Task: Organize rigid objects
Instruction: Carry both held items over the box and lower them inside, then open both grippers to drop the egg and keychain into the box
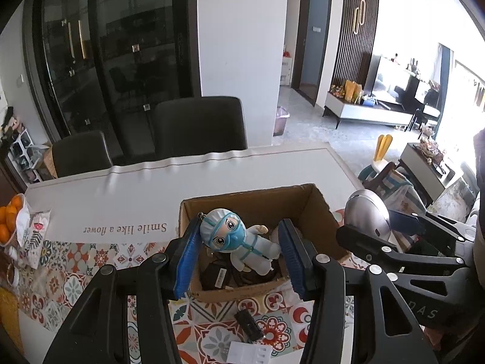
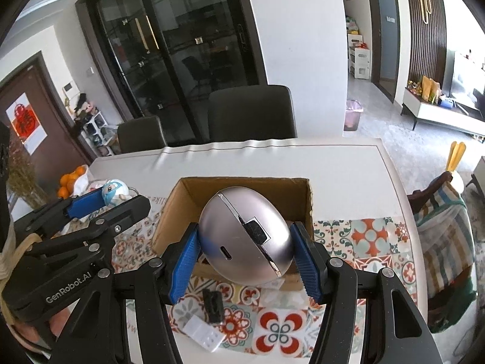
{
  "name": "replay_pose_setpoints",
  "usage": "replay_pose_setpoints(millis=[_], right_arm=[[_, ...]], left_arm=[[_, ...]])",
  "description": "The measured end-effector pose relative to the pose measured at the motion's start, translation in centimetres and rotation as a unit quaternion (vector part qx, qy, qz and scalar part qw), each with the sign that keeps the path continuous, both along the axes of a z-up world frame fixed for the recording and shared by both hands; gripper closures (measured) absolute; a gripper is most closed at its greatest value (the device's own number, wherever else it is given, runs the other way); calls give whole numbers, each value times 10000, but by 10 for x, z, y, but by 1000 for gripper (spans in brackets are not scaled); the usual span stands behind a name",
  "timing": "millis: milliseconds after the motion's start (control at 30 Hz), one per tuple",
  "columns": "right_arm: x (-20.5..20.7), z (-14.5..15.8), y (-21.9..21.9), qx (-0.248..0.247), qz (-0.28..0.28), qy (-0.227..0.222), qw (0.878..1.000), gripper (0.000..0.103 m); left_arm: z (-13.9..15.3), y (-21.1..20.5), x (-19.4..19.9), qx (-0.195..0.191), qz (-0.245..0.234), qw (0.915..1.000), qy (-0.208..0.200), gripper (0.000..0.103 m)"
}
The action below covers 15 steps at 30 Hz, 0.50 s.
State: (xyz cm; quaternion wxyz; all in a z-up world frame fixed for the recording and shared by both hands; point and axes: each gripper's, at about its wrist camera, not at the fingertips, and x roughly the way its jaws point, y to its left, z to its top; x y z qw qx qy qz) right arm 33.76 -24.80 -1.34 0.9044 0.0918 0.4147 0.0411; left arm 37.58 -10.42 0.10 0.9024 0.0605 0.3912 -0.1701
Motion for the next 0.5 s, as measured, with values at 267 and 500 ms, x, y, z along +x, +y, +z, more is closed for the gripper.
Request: replay_pose_setpoints(millis=[267,500], right_arm=[[36,-18,-10,9,-139,411,9991,43],[56,-37,-14,-83,-197,701,9973,43]], left_arm=[[-23,-8,29,170,32,9992,364,52],[-45,-10,46,382,65,9972,639,52]])
